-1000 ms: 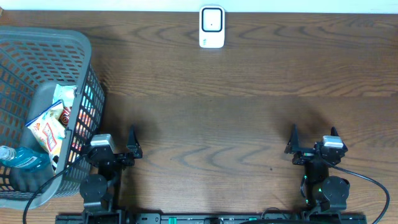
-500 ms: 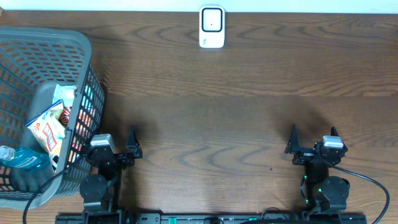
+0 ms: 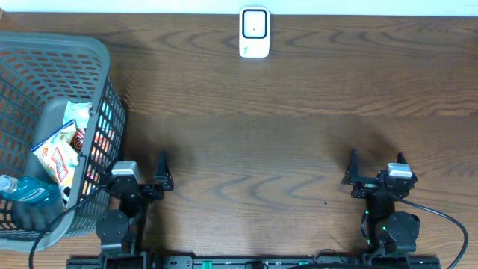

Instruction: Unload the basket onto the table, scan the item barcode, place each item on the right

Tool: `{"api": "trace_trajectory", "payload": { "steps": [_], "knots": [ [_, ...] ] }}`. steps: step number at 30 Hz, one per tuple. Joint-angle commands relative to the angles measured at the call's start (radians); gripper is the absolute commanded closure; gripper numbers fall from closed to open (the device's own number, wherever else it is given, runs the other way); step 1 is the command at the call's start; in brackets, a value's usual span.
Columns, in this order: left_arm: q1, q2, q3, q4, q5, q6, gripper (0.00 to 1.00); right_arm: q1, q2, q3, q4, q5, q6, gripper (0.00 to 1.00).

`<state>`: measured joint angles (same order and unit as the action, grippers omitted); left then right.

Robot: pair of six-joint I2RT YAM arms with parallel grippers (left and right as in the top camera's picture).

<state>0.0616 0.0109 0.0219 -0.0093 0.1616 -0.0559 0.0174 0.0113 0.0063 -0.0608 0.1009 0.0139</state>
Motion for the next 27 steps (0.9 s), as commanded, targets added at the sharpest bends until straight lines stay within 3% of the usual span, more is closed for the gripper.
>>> {"api": "trace_trajectory", "payload": {
  "steps": [1, 8, 18, 27],
  "knots": [
    [-0.004, -0.007, -0.018, 0.074, 0.162, -0.006, 0.02, 0.008, -0.001, -0.001, -0.004, -0.006, -0.011, 0.01],
    [-0.004, -0.007, -0.010, 0.214, 0.328, -0.006, 0.02, 0.008, -0.001, -0.001, -0.004, -0.006, -0.011, 0.01],
    [-0.004, 0.053, 0.033, 0.353, 0.316, -0.006, 0.02, 0.008, -0.001, -0.001, -0.004, -0.006, -0.012, 0.01],
    [-0.004, 0.256, 0.117, 0.558, 0.317, -0.010, 0.02, 0.008, -0.001, -0.001, -0.004, -0.006, -0.012, 0.01]
  ]
}}
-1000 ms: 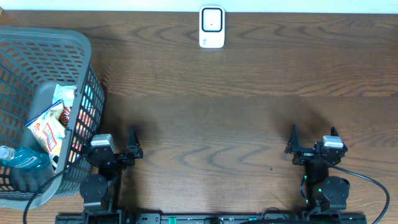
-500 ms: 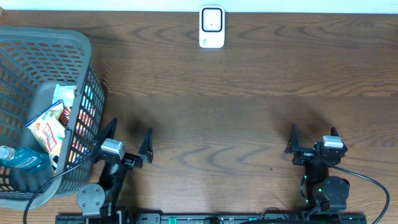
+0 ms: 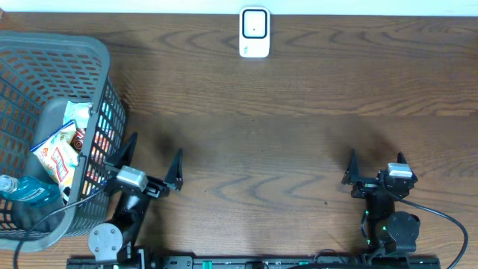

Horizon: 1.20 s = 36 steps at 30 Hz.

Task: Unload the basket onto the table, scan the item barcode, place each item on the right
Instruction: 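Reach the left gripper into the grey basket toward the blue spray bottle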

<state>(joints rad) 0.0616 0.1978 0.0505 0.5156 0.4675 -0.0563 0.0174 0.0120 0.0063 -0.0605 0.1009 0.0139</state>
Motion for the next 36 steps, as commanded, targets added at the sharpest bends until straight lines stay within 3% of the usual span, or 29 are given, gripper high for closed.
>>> {"api": "trace_trajectory", "payload": {
  "steps": [1, 5, 11, 18, 25, 29, 32, 36],
  "knots": [
    [-0.004, 0.100, 0.116, 0.032, 0.024, -0.010, 0.02, 0.008, -0.002, -0.001, -0.005, -0.006, -0.012, 0.01],
    [-0.004, 0.225, 0.235, 0.032, 0.124, -0.009, 0.02, 0.008, -0.002, -0.001, -0.005, -0.006, -0.011, 0.01],
    [-0.004, 0.426, 0.521, 0.003, 0.135, -0.032, 0.02, 0.008, -0.002, -0.001, -0.004, -0.006, -0.012, 0.01],
    [0.023, 0.595, 0.878, -0.341, 0.105, 0.046, 0.02, 0.008, -0.002, -0.001, -0.004, -0.006, -0.011, 0.01],
    [0.048, 0.631, 0.921, -0.569, 0.112, 0.068, 0.02, 0.008, -0.002, -0.001, -0.005, -0.006, -0.011, 0.01],
    [0.049, 0.642, 0.922, -0.602, 0.202, 0.060, 0.02, 0.008, -0.002, -0.001, -0.005, -0.006, -0.011, 0.01],
    [0.068, 0.642, 0.927, -0.558, 0.138, 0.048, 0.02, 0.008, -0.002, -0.001, -0.005, -0.006, -0.011, 0.01],
    [0.140, 0.647, 0.977, -0.579, -0.217, -0.138, 0.02, 0.008, -0.002, -0.001, -0.004, -0.006, -0.011, 0.01]
  ]
}}
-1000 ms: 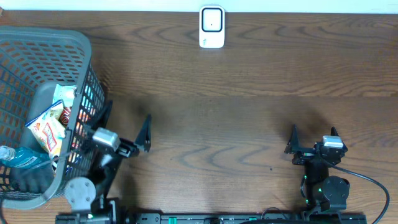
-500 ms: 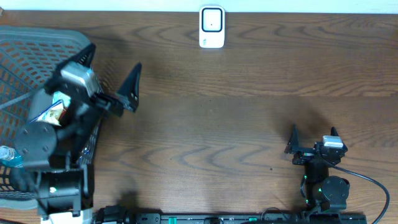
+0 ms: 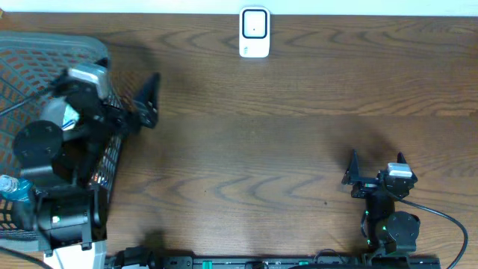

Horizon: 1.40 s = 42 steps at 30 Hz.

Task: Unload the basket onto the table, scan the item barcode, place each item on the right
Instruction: 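Reach the left gripper into the grey basket toward the blue spray bottle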

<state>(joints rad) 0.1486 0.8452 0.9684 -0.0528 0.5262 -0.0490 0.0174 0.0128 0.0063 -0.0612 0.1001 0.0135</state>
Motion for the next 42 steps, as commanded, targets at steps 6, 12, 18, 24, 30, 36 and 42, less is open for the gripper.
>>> {"api": "trace_trajectory", "payload": {
  "steps": [6, 12, 18, 24, 30, 36, 42],
  "knots": [
    [0.218, 0.062, 0.215, -0.222, -0.550, -0.342, 0.02, 0.008, -0.002, -0.001, -0.004, -0.005, -0.011, 0.01],
    [0.428, 0.197, 0.444, -0.688, -0.663, -0.658, 0.02, 0.008, -0.002, -0.001, -0.004, -0.005, -0.011, 0.01],
    [0.599, 0.358, 0.524, -0.878, -0.517, -0.686, 0.02, 0.008, -0.002, -0.001, -0.004, -0.005, -0.011, 0.01],
    [0.600, 0.454, 0.523, -0.947, -0.507, -0.681, 0.02, 0.008, -0.002, -0.001, -0.003, -0.005, -0.011, 0.01],
    [0.628, 0.508, 0.523, -1.126, -0.555, -0.910, 0.02, 0.008, -0.002, -0.001, -0.004, -0.005, -0.011, 0.01],
    [0.665, 0.521, 0.523, -1.204, -0.655, -1.006, 0.02, 0.008, -0.002, -0.001, -0.004, -0.005, -0.011, 0.01],
    [0.700, 0.563, 0.523, -1.209, -0.730, -1.030, 0.02, 0.008, -0.002, -0.001, -0.003, -0.005, -0.011, 0.01]
  ]
}}
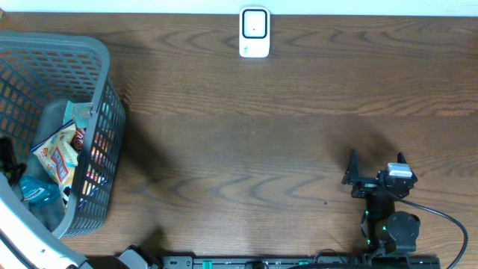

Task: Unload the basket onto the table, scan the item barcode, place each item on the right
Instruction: 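Reach the left gripper into the grey basket toward the blue spray bottle, then grasp the blue spray bottle with the left gripper and lift it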

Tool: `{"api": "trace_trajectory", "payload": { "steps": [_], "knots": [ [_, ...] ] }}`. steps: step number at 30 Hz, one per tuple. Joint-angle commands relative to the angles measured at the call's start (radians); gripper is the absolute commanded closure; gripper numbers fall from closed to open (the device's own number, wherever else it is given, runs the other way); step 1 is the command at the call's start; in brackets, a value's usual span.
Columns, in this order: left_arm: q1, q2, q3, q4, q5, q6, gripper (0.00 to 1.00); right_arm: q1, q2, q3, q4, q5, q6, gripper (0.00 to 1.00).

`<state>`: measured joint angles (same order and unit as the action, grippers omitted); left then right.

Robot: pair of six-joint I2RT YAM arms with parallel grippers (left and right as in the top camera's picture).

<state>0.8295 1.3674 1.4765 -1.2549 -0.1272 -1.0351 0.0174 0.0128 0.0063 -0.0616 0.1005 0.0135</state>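
Note:
A white barcode scanner point(254, 32) stands at the table's far edge, in the middle. The items lie in a grey mesh basket point(109, 97) at the left: a yellow-and-white snack packet point(55, 153), a blue bottle point(39, 191) and other packets. Of my left arm only a white link point(30, 239) shows at the bottom left corner. A dark piece point(7, 161) at the frame's left edge, over the basket, may be its gripper; its jaws cannot be made out. My right gripper point(377, 158) rests open and empty near the front right edge.
The basket takes up the left end of the wooden table point(261, 134). A black cable point(441, 220) loops beside the right arm's base at the front edge.
My left arm was over the basket's right rim with its gripper open above the table. Now it is mostly outside the frame at the left. The right arm is unchanged.
Both grippers first rested open at the front edge. The left one then stood lifted slightly forward, then high over the basket's right rim, and now mostly out of frame beyond the basket's left side. The basket's contents and the right arm stayed put.

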Motion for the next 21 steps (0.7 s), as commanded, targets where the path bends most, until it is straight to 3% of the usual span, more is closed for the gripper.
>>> {"api": "trace_trajectory", "payload": {
  "steps": [1, 19, 21],
  "knots": [
    [0.024, 0.054, 0.015, -0.007, -0.078, -0.044, 0.02, 0.008, -0.002, -0.001, -0.003, -0.005, -0.011, 0.01],
    [0.073, 0.380, 0.015, 0.007, -0.065, -0.089, 0.02, 0.008, -0.002, -0.001, -0.003, -0.005, -0.011, 0.01],
    [0.073, 0.393, 0.015, 0.007, -0.065, -0.089, 0.11, 0.008, -0.002, -0.001, -0.003, -0.005, -0.011, 0.01]
  ]
}}
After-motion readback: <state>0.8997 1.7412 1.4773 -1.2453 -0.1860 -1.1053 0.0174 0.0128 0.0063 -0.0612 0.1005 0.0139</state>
